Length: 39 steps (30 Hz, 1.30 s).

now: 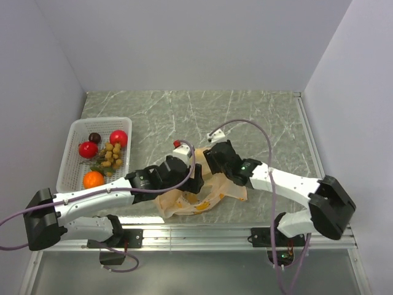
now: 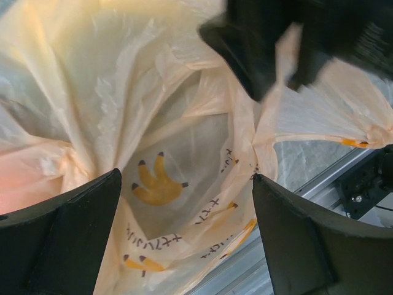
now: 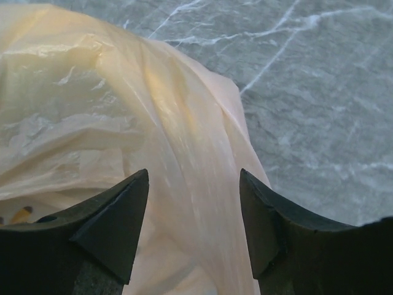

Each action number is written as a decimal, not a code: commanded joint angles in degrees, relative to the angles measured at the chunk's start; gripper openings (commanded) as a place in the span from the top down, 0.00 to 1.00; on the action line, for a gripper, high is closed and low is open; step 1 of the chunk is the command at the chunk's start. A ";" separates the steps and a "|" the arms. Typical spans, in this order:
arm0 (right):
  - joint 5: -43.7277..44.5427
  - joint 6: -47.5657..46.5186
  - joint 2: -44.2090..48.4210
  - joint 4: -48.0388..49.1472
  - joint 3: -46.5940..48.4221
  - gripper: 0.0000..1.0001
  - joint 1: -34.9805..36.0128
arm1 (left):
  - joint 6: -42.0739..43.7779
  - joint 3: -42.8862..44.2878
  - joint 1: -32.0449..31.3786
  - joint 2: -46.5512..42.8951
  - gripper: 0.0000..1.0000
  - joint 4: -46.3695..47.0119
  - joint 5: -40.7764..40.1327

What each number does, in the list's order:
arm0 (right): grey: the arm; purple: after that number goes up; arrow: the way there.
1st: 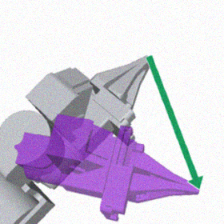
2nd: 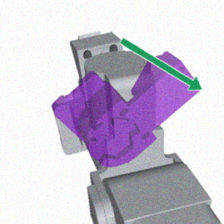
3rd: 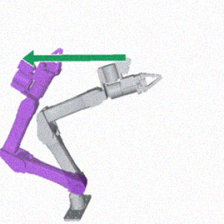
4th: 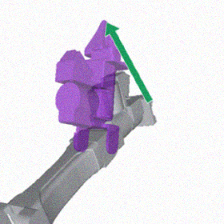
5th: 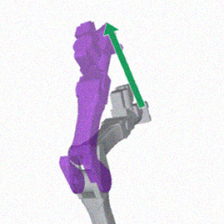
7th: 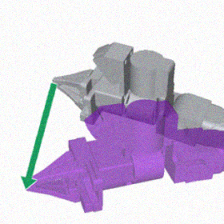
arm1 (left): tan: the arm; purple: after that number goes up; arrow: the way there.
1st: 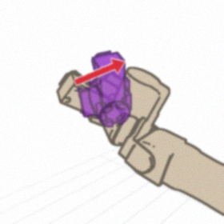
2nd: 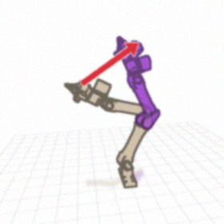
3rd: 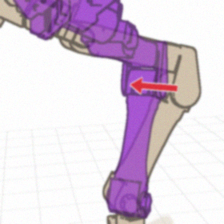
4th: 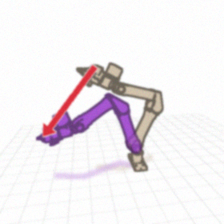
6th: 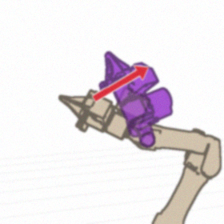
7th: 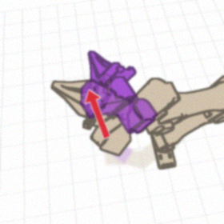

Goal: Untie the knot of the plastic bag and take out the fruit

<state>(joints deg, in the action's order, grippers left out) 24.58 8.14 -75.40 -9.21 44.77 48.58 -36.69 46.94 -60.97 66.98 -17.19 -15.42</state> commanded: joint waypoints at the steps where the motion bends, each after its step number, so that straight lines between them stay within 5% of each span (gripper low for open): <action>1: -6.81 -6.90 -5.01 2.45 4.52 0.34 -2.26 | -3.12 -4.37 -1.87 -2.55 0.07 6.72 -2.24; 4: -7.00 -7.61 -10.02 1.39 7.94 0.53 -2.79 | -3.39 -9.47 -2.66 -5.36 0.07 11.38 -1.90; 5: -7.44 -7.61 -11.43 0.26 8.92 0.65 -2.96 | -2.87 -10.45 -2.92 -5.63 0.07 12.52 -1.20; 6: -7.44 -7.61 -11.79 -0.54 9.88 0.90 -2.96 | -2.52 -11.16 -3.19 -5.55 0.07 14.01 -0.67; 7: -7.53 -7.09 -11.79 -1.33 11.63 0.99 -2.96 | -2.43 -11.95 -3.63 -5.11 0.06 16.11 -0.75; 10: -7.62 -5.16 -9.08 -3.44 13.84 1.00 -2.87 | -3.74 -10.82 -3.98 -2.13 0.05 18.58 -2.15; 17: -4.28 6.87 -1.17 -8.62 16.31 1.00 -2.79 | -22.26 -6.16 -3.98 6.75 0.07 22.89 -12.61; 23: -3.83 16.46 4.19 -11.17 12.62 1.00 -2.61 | -26.51 1.22 -3.37 15.63 0.05 17.37 -19.56; 39: 1.00 28.51 11.94 -15.31 6.82 1.00 6.79 | -32.92 10.01 0.68 26.71 0.01 11.65 -12.18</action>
<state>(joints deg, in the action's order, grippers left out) 23.59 33.41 -64.01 -24.93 52.34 53.69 -68.34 53.98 -60.25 92.40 -4.82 -28.67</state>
